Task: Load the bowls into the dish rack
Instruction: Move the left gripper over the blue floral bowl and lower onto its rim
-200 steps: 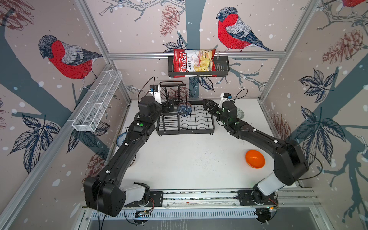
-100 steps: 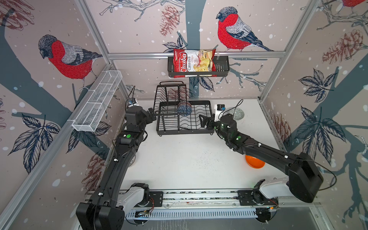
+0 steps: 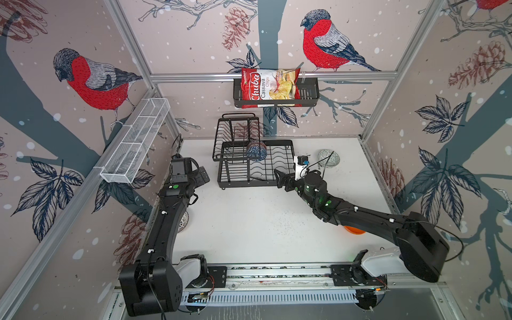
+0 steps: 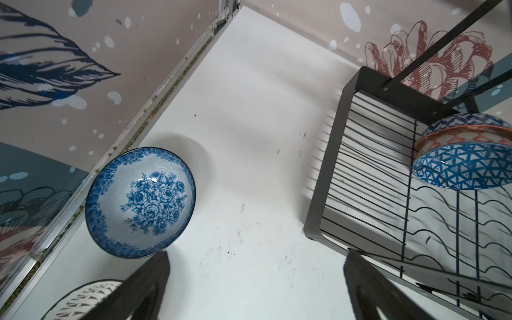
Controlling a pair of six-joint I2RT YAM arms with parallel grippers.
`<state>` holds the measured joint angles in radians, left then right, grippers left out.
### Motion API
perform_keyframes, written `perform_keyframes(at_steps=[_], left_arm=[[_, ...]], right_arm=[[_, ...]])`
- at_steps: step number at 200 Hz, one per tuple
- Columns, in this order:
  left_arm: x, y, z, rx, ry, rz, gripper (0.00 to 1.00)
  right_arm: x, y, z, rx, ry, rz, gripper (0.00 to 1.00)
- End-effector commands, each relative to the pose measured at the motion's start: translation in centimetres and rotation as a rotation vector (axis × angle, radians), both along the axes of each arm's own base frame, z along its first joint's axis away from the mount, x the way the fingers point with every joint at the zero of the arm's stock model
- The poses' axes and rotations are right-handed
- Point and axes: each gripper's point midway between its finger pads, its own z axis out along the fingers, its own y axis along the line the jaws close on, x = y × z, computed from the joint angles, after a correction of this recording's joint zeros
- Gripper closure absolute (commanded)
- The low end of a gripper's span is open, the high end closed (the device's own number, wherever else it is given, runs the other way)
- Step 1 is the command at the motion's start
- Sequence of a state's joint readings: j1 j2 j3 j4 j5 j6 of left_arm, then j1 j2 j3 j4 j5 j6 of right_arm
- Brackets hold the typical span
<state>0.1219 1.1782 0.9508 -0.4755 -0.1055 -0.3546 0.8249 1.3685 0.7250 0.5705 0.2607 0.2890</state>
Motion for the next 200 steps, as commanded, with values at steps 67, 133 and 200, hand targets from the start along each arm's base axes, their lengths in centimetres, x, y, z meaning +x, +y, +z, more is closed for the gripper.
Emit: perform_keyframes(at_steps=[67, 133, 200], left_arm=[[1.2, 3.4, -6.3, -0.001, 0.167, 0.051, 0.02], [2.2, 5.2, -8.8, -0.008, 0.272, 0.080, 0.14], [2.4, 5.2, -11.4, -0.012, 0.344, 0.057, 0.30]], right_arm=[[0.0, -2.2, 2.7, 0.108, -0.076, -0.053, 0.00], [0.3, -2.1, 2.0, 0.111, -0.060, -0.054, 0.00], [0.6, -2.5, 1.5, 0.114, -0.054, -0.079, 0.00]])
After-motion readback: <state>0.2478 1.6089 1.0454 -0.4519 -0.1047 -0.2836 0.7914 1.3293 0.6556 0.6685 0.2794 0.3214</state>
